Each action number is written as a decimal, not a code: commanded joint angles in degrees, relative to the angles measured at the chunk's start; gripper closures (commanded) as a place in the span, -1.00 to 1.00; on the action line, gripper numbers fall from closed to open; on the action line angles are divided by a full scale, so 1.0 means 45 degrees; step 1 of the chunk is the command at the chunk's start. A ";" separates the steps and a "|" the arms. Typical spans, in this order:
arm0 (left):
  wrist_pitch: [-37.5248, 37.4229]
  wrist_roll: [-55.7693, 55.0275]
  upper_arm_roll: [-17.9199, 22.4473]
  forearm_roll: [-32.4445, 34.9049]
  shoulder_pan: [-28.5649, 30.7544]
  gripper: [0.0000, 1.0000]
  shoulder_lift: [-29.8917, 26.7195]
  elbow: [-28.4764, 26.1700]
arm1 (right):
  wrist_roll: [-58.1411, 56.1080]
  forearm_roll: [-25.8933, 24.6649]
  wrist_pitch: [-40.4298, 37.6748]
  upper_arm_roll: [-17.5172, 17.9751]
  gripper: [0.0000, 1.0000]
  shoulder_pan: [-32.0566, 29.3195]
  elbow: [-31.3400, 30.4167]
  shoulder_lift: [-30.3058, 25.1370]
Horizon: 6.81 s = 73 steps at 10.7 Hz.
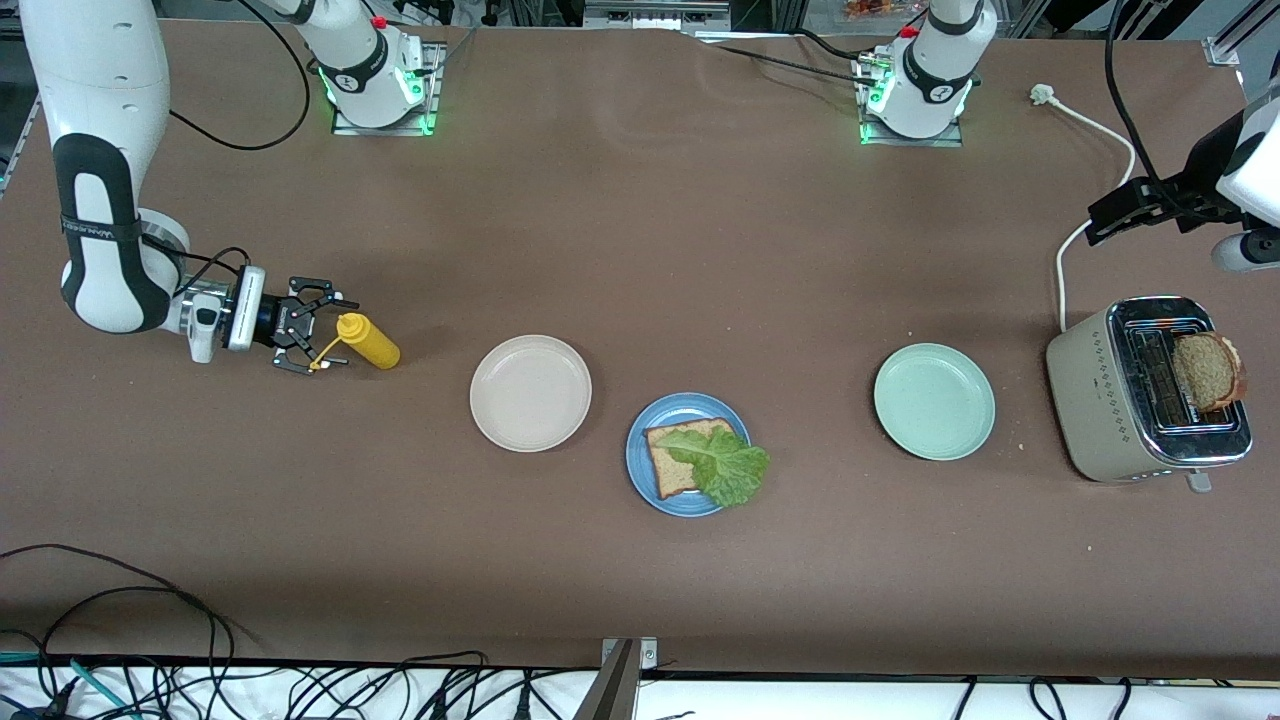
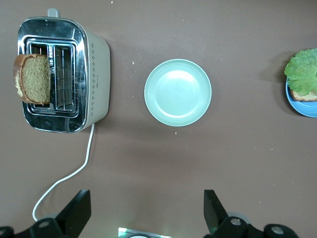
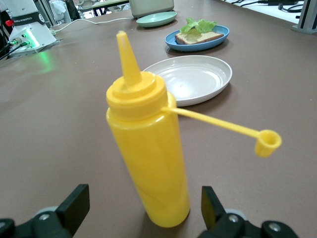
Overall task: Make sandwich in blue plate with both arms
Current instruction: 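Lower the right gripper around the yellow bottle and close it, then lift the yellow bottle with the right gripper over the blue plate, then tilt the bottle nozzle over the lettuce with the right gripper, then carry the bottle back with the right gripper while the left gripper reaches the toaster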
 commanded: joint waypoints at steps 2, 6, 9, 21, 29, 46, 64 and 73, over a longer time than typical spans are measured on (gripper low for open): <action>-0.0273 0.0089 -0.0013 0.0004 0.0021 -1.00 0.0078 0.0319 | -0.0186 0.0772 -0.0313 0.0518 -0.99 -0.0169 0.0408 0.0383; -0.0254 0.0089 -0.0013 0.0004 0.0021 -1.00 0.0078 0.0319 | -0.0147 0.1164 -0.0313 0.0967 0.17 -0.0169 0.1051 0.0774; -0.0273 0.0089 -0.0013 0.0004 0.0021 -1.00 0.0097 0.0319 | 0.0591 0.1164 0.0037 0.1397 1.00 0.0199 0.2221 0.0794; -0.0254 0.0089 -0.0013 0.0004 0.0021 -1.00 0.0078 0.0319 | 1.3006 -0.4568 0.8035 0.1357 1.00 0.6153 0.7965 0.0909; -0.0254 0.0089 -0.0013 0.0004 0.0021 -1.00 0.0078 0.0319 | 2.0823 -1.3998 1.2852 0.1260 1.00 0.9322 0.8065 0.3605; -0.0234 0.0148 0.0006 0.0024 0.0041 -1.00 0.0097 0.0318 | 2.7392 -2.2058 0.7637 0.0928 1.00 1.0280 1.2284 0.6418; 0.0389 0.1700 0.0084 0.0881 0.1249 -1.00 0.2263 0.0338 | 1.7326 -1.0268 0.0938 0.0889 1.00 0.5207 0.8404 -0.2523; 0.2380 0.5513 0.0084 0.0922 0.3825 -1.00 0.4157 0.0338 | 0.7071 -0.4680 -0.2396 0.0870 1.00 0.0324 0.5059 -0.1965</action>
